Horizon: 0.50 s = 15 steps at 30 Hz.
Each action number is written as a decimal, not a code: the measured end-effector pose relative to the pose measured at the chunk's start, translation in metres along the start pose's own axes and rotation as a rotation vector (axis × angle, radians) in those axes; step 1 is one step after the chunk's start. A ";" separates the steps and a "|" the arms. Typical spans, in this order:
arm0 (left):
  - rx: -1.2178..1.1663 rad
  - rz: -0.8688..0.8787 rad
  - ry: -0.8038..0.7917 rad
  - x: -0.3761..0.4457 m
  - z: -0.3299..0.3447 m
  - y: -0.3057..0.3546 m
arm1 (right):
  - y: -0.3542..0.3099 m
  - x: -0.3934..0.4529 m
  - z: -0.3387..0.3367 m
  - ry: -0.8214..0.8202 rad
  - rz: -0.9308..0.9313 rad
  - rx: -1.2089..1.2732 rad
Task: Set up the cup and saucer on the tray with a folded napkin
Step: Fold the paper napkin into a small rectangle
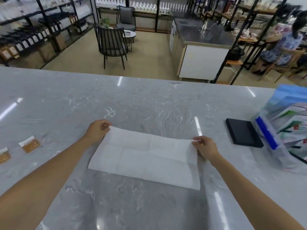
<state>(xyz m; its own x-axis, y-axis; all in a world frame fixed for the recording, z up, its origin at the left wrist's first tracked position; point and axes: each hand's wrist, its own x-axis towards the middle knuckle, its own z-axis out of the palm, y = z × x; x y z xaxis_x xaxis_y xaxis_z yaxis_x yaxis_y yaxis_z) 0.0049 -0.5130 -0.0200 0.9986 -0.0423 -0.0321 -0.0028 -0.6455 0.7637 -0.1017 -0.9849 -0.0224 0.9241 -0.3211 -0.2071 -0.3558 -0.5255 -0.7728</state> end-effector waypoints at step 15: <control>0.386 0.232 -0.115 0.030 0.004 -0.015 | 0.023 0.020 0.003 -0.066 -0.209 -0.358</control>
<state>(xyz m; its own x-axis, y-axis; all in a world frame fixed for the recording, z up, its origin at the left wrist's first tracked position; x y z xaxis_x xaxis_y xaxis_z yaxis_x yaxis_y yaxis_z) 0.0351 -0.5077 -0.0351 0.9569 -0.2895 0.0230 -0.2667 -0.8448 0.4638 -0.0910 -1.0015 -0.0461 0.9844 -0.1334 -0.1150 -0.1749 -0.8184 -0.5473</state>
